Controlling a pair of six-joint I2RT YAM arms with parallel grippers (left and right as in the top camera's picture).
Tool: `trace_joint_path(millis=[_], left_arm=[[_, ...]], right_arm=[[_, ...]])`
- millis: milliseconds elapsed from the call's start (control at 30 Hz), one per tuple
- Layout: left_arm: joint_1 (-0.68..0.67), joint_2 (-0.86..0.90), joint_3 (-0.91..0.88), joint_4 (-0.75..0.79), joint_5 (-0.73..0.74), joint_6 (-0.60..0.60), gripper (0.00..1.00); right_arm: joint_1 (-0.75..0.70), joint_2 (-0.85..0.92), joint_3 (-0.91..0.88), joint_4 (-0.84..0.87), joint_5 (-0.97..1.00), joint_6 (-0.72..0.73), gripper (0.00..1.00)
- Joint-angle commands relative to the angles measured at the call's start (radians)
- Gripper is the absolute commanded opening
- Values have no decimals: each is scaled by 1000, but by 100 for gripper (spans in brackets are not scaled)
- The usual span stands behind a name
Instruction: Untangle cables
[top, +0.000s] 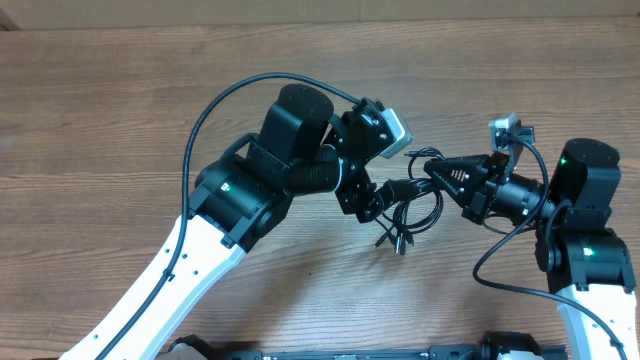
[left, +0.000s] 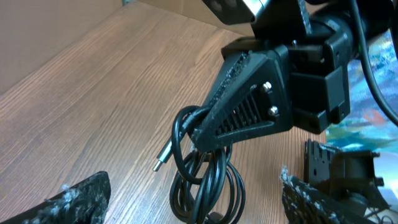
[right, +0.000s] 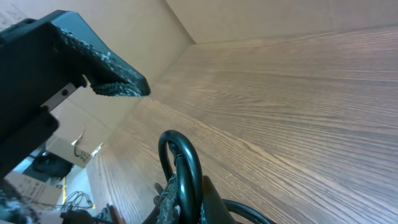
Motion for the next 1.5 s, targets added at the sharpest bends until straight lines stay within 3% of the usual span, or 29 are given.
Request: trace_joint_path(millis=[0, 233, 300, 500, 600, 667, 767, 1467], left_arm=[[-2, 7, 2, 1, 39, 72, 84], [-21, 10, 2, 1, 40, 94, 77], [-34, 11, 2, 2, 35, 97, 69], [-58, 24, 2, 2, 0, 97, 57], [-58, 29, 2, 4, -1, 97, 44], [-58, 29, 2, 6, -7, 96, 30], [-58, 29, 2, 8, -28, 96, 22], [-75, 57, 2, 8, -26, 92, 22]], right_arm=[[-1, -1, 15, 12, -40, -3, 4], [-1, -1, 15, 27, -96, 2, 4], [-1, -1, 15, 37, -115, 6, 4], [-1, -1, 15, 59, -141, 27, 4], [-1, -1, 15, 58, -140, 27, 4], [-1, -1, 15, 59, -140, 27, 4], [-1, -1, 15, 59, -140, 27, 4], [-1, -1, 15, 60, -141, 27, 4]])
